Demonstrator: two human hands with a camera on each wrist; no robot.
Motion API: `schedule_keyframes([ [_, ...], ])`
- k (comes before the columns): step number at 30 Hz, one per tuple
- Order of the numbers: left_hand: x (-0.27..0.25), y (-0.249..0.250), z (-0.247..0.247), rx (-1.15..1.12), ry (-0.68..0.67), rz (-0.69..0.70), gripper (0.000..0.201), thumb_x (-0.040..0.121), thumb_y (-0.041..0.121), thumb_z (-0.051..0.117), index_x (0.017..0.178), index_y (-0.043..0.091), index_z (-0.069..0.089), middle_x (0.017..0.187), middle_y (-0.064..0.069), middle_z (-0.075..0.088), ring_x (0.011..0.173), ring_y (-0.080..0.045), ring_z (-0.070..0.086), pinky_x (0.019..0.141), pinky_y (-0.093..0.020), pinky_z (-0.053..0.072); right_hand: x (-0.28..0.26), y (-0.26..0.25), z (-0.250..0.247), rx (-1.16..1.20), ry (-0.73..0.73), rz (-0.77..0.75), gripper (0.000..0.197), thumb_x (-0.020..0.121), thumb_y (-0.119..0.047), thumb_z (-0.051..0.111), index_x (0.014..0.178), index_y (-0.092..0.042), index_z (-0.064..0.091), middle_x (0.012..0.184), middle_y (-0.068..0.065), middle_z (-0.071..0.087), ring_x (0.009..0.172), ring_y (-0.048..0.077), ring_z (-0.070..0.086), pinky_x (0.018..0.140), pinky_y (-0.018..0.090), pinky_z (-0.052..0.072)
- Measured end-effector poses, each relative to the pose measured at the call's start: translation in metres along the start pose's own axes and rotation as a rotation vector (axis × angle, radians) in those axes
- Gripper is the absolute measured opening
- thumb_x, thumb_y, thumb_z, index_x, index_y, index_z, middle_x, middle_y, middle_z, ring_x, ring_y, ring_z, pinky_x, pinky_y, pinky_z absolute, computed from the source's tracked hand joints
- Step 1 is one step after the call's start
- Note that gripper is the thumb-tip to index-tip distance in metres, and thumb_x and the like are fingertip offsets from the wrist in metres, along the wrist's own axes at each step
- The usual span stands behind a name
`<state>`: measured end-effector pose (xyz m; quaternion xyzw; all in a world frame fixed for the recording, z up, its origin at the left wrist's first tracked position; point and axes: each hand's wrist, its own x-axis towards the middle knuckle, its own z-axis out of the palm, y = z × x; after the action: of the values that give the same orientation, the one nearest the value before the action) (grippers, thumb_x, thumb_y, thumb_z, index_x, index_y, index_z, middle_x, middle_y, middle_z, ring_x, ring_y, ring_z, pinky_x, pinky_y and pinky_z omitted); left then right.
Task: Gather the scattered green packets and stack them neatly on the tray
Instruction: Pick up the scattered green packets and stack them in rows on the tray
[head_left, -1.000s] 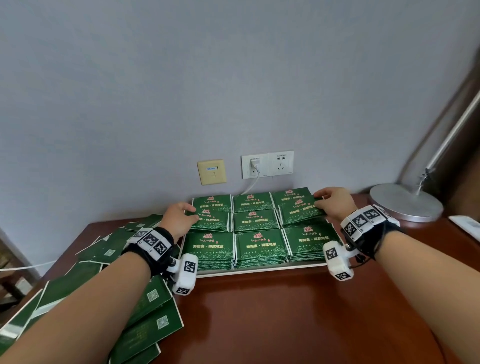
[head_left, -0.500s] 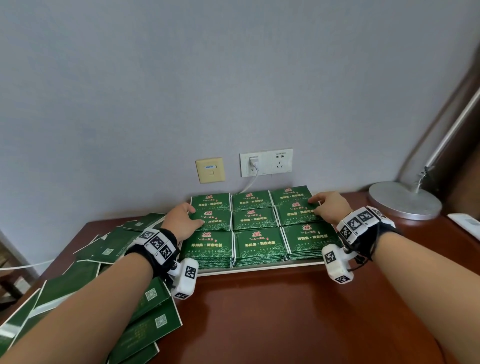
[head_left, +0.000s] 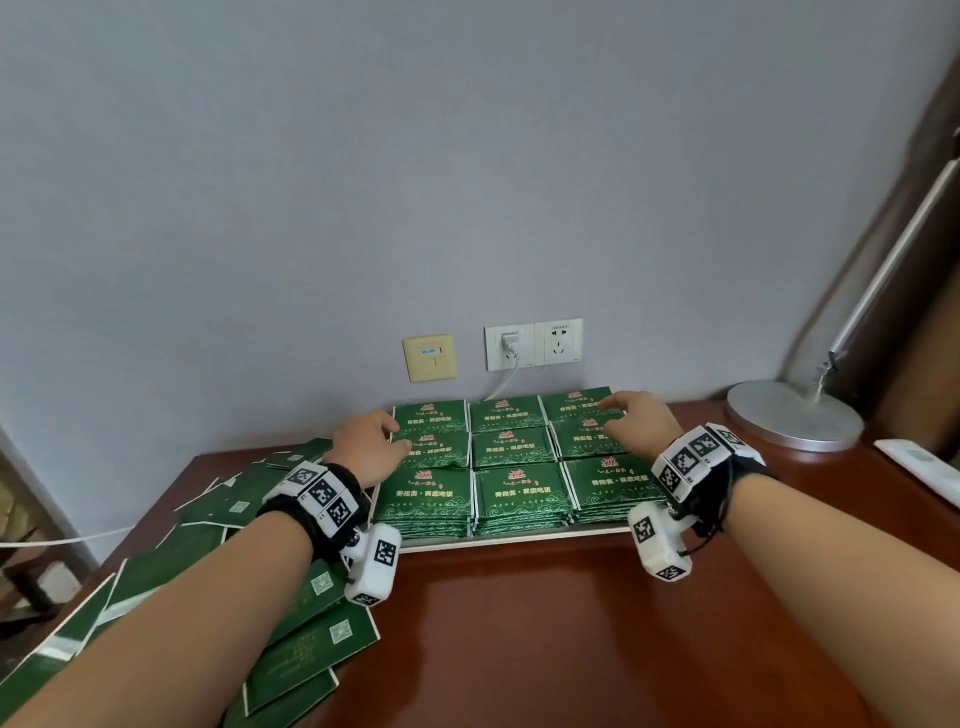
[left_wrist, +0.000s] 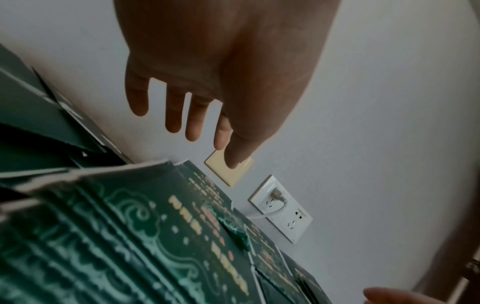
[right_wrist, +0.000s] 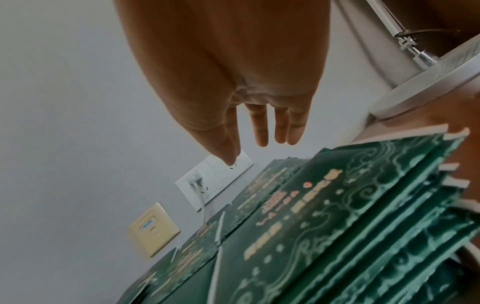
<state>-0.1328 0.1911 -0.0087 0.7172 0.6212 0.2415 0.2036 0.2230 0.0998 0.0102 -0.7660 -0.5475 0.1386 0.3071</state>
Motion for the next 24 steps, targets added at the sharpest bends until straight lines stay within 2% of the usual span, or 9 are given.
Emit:
schedule_keyframes([
  [3, -0.015, 0.004, -0.009, -0.007, -0.011, 0.039, 0.023, 0.081, 0.039, 0.069, 0.100, 0.032, 0.058, 0.111, 0.002, 0.065, 0.104, -0.020, 0.062, 0.095, -0.042, 0.051, -0.017, -0.019, 0.001, 0.030, -0.028, -0.042, 0.040, 0.088, -0.011, 0.062, 0.127, -0.015, 0.061, 0.127, 0.006, 0.061, 0.092, 0.022, 0.066, 0.070, 0.025, 0.049],
  [6, -0.039, 0.004, -0.025, -0.005, -0.002, 0.066, 0.017, 0.079, 0.037, 0.070, 0.090, 0.036, 0.057, 0.109, 0.004, 0.066, 0.099, -0.018, 0.063, 0.093, -0.040, 0.051, -0.038, -0.042, 0.006, 0.034, -0.060, -0.104, 0.043, 0.085, -0.008, 0.062, 0.128, -0.014, 0.060, 0.127, 0.007, 0.062, 0.087, 0.019, 0.063, 0.075, 0.025, 0.049],
  [9, -0.063, -0.006, -0.045, 0.005, 0.029, 0.090, 0.015, 0.081, 0.031, 0.071, 0.088, 0.033, 0.058, 0.111, 0.001, 0.067, 0.103, -0.021, 0.062, 0.096, -0.038, 0.049, -0.061, -0.070, 0.014, 0.032, -0.091, -0.153, 0.045, 0.086, -0.010, 0.064, 0.130, -0.013, 0.059, 0.131, 0.007, 0.059, 0.096, 0.019, 0.061, 0.077, 0.021, 0.047],
  [11, -0.079, -0.019, -0.058, 0.022, 0.034, 0.092, 0.014, 0.083, 0.026, 0.071, 0.090, 0.031, 0.060, 0.115, -0.002, 0.066, 0.107, -0.023, 0.061, 0.097, -0.037, 0.047, -0.076, -0.089, 0.023, 0.019, -0.120, -0.194, 0.044, 0.086, -0.011, 0.064, 0.130, -0.013, 0.059, 0.134, 0.010, 0.057, 0.108, 0.022, 0.061, 0.084, 0.023, 0.045],
  [12, -0.086, -0.027, -0.065, 0.028, 0.033, 0.089, 0.014, 0.083, 0.025, 0.071, 0.090, 0.031, 0.060, 0.116, -0.002, 0.066, 0.109, -0.024, 0.061, 0.098, -0.037, 0.047, -0.082, -0.098, 0.029, 0.017, -0.134, -0.214, 0.044, 0.086, -0.011, 0.064, 0.130, -0.014, 0.059, 0.133, 0.010, 0.057, 0.108, 0.022, 0.061, 0.085, 0.025, 0.045],
  [17, -0.118, -0.070, -0.095, 0.058, 0.021, 0.011, 0.019, 0.082, 0.030, 0.070, 0.099, 0.035, 0.064, 0.124, 0.000, 0.063, 0.119, -0.025, 0.056, 0.103, -0.037, 0.044, -0.110, -0.141, 0.066, 0.008, -0.211, -0.294, 0.043, 0.084, -0.013, 0.066, 0.126, -0.016, 0.060, 0.122, 0.006, 0.062, 0.103, 0.020, 0.061, 0.082, 0.026, 0.047],
  [20, -0.135, -0.100, -0.108, 0.072, 0.018, -0.026, 0.024, 0.084, 0.023, 0.069, 0.107, 0.025, 0.066, 0.119, -0.001, 0.064, 0.111, -0.022, 0.060, 0.098, -0.034, 0.047, -0.121, -0.167, 0.093, -0.008, -0.277, -0.348, 0.042, 0.083, -0.014, 0.067, 0.124, -0.018, 0.062, 0.116, 0.005, 0.063, 0.102, 0.019, 0.061, 0.086, 0.025, 0.046],
  [22, -0.146, -0.118, -0.113, 0.088, 0.016, -0.054, 0.026, 0.084, 0.020, 0.069, 0.110, 0.024, 0.066, 0.113, 0.001, 0.065, 0.107, -0.020, 0.062, 0.094, -0.029, 0.047, -0.127, -0.180, 0.112, -0.029, -0.313, -0.375, 0.040, 0.083, -0.015, 0.067, 0.123, -0.019, 0.062, 0.111, 0.004, 0.064, 0.096, 0.017, 0.060, 0.081, 0.023, 0.043],
  [24, -0.157, -0.140, -0.120, 0.090, 0.018, -0.097, 0.025, 0.082, 0.019, 0.070, 0.105, 0.026, 0.065, 0.108, -0.001, 0.066, 0.105, -0.021, 0.064, 0.089, -0.027, 0.048, -0.132, -0.194, 0.132, -0.032, -0.348, -0.397, 0.038, 0.083, -0.015, 0.067, 0.120, -0.019, 0.063, 0.099, -0.001, 0.062, 0.088, 0.014, 0.058, 0.076, 0.022, 0.041],
])
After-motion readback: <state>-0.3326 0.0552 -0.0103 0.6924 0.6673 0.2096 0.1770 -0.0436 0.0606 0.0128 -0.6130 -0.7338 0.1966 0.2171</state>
